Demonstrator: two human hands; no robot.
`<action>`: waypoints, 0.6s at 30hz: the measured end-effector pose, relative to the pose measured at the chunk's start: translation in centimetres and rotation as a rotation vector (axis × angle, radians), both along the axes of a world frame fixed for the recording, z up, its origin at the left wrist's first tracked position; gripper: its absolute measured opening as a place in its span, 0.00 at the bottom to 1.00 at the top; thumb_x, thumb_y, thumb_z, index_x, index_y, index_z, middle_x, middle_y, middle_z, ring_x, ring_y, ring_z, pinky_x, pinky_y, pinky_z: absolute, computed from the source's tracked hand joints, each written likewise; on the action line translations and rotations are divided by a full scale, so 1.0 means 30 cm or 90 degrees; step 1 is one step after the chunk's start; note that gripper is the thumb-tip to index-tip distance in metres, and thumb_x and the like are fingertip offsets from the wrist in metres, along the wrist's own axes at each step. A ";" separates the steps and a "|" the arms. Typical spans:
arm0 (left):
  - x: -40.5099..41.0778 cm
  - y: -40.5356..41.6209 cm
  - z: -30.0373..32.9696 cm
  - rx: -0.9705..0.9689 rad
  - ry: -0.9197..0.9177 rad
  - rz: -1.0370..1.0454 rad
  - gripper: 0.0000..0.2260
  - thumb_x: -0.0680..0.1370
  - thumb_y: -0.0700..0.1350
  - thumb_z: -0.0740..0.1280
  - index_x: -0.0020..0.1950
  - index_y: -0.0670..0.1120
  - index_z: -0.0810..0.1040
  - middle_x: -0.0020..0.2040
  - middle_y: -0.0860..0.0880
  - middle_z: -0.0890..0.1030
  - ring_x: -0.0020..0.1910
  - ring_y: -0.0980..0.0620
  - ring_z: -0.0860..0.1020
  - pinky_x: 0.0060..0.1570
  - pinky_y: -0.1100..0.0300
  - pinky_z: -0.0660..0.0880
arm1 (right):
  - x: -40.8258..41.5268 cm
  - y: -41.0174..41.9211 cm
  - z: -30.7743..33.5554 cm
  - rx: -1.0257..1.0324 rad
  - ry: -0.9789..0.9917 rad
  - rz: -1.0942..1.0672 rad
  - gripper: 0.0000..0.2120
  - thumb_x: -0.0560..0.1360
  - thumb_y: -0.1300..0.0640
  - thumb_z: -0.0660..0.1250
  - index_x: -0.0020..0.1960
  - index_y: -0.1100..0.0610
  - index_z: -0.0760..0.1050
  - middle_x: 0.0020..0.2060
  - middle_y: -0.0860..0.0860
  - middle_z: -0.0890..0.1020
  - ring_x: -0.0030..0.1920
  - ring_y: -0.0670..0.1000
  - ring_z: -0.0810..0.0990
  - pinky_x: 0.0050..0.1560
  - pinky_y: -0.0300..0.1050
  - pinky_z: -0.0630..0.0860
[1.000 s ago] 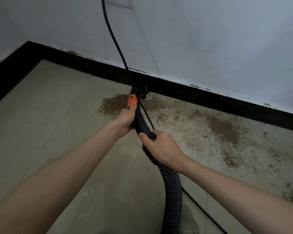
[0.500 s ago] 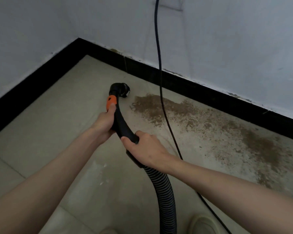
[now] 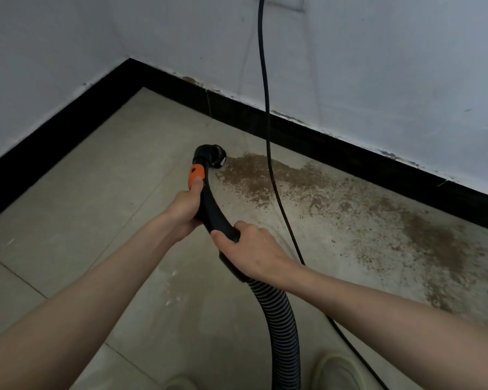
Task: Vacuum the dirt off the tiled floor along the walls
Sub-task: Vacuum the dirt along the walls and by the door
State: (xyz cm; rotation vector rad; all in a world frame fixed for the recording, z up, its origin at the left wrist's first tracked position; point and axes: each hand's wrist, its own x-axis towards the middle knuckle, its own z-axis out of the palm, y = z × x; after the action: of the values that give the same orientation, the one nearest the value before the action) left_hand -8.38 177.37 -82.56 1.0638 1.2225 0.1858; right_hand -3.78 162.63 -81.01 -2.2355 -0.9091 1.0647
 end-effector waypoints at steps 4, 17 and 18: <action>0.049 -0.016 0.002 0.001 0.007 -0.027 0.22 0.82 0.56 0.55 0.60 0.37 0.69 0.45 0.46 0.76 0.43 0.50 0.76 0.35 0.59 0.72 | 0.025 -0.017 -0.004 -0.013 -0.023 -0.018 0.21 0.77 0.34 0.57 0.48 0.53 0.71 0.39 0.51 0.79 0.40 0.53 0.79 0.34 0.46 0.71; 0.139 -0.075 -0.010 0.002 0.001 -0.100 0.19 0.82 0.56 0.54 0.55 0.40 0.71 0.42 0.47 0.75 0.40 0.51 0.75 0.33 0.60 0.72 | 0.066 -0.080 -0.014 -0.038 -0.030 -0.071 0.21 0.76 0.34 0.56 0.48 0.52 0.70 0.40 0.50 0.79 0.43 0.53 0.79 0.42 0.49 0.75; 0.145 -0.084 -0.011 0.001 -0.002 -0.108 0.19 0.82 0.56 0.54 0.54 0.40 0.71 0.42 0.47 0.75 0.40 0.52 0.75 0.33 0.61 0.72 | 0.069 -0.089 -0.012 -0.040 -0.034 -0.075 0.21 0.76 0.34 0.55 0.48 0.52 0.70 0.40 0.50 0.79 0.42 0.52 0.78 0.40 0.48 0.75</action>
State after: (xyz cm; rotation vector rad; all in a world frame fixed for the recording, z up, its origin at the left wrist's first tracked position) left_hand -4.02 174.85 -82.90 1.1623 1.1227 0.0576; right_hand -1.72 159.95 -81.38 -2.3478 -0.7654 0.9981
